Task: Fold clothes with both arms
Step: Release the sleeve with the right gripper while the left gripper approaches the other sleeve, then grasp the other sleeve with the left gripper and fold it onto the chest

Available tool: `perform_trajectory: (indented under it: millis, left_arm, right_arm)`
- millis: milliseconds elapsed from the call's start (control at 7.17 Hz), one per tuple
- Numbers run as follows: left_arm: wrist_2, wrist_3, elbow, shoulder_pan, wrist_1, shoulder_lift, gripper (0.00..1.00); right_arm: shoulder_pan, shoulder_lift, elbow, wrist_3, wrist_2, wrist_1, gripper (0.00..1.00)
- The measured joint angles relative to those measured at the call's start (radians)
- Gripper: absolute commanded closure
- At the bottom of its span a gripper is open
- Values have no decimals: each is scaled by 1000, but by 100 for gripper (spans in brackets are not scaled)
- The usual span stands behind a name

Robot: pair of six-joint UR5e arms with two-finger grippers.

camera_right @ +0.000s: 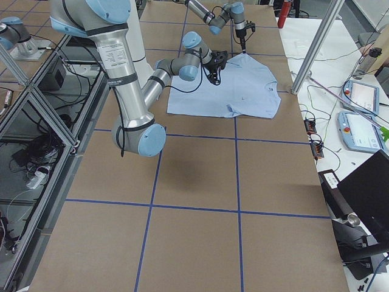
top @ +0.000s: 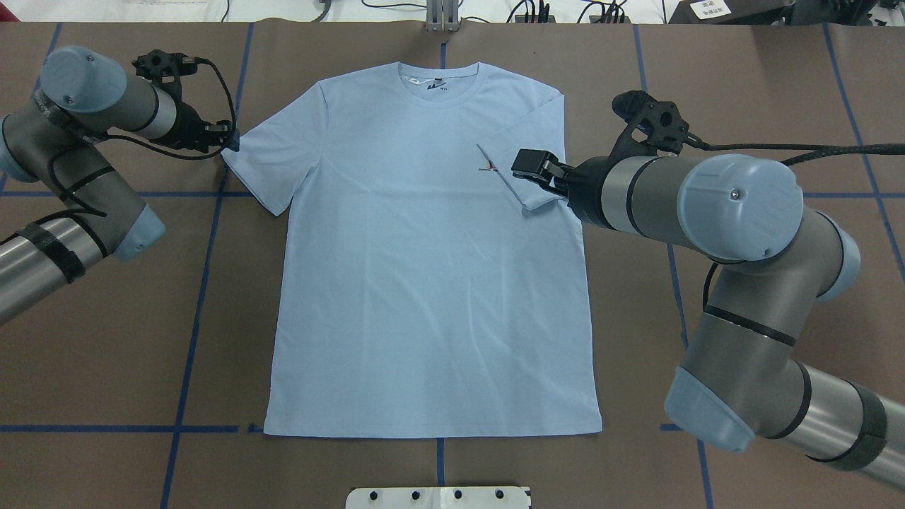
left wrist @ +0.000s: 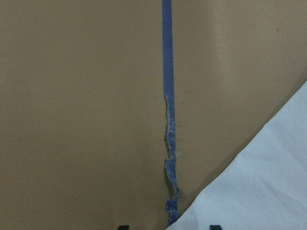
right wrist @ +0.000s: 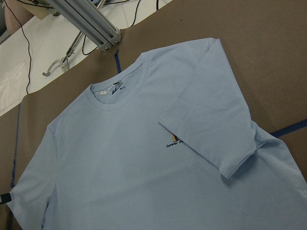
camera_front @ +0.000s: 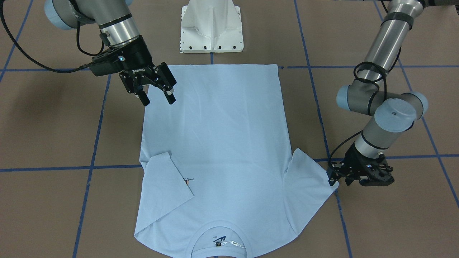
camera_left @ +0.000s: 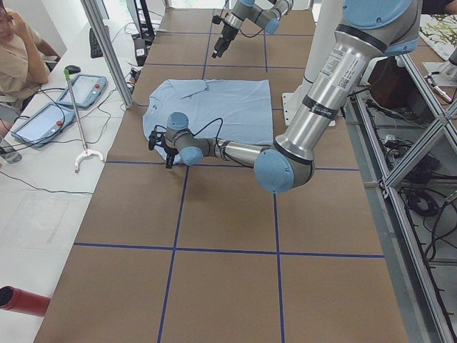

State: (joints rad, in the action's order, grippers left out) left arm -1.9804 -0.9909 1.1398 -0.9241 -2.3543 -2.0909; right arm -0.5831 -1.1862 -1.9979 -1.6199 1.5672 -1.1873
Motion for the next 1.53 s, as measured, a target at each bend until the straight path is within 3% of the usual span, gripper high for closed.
perform_trajectory:
  millis: [139,418,976,1534]
  left_arm:
    - [0,0,-1,4,0,0,51]
    - [0,1,-3,7,0,1,100]
    - [-25,-51,26,7,1,-32,100]
    - [-78,-293,46,78,1,-172,100]
  right_arm:
    - [0,-4,-1,0,-1,0,0]
    - [0,-6,-2,0,-2,0,0]
    - [1,-14,-2,0,-2,0,0]
    - [14,-31,5,-2,-2,0,0]
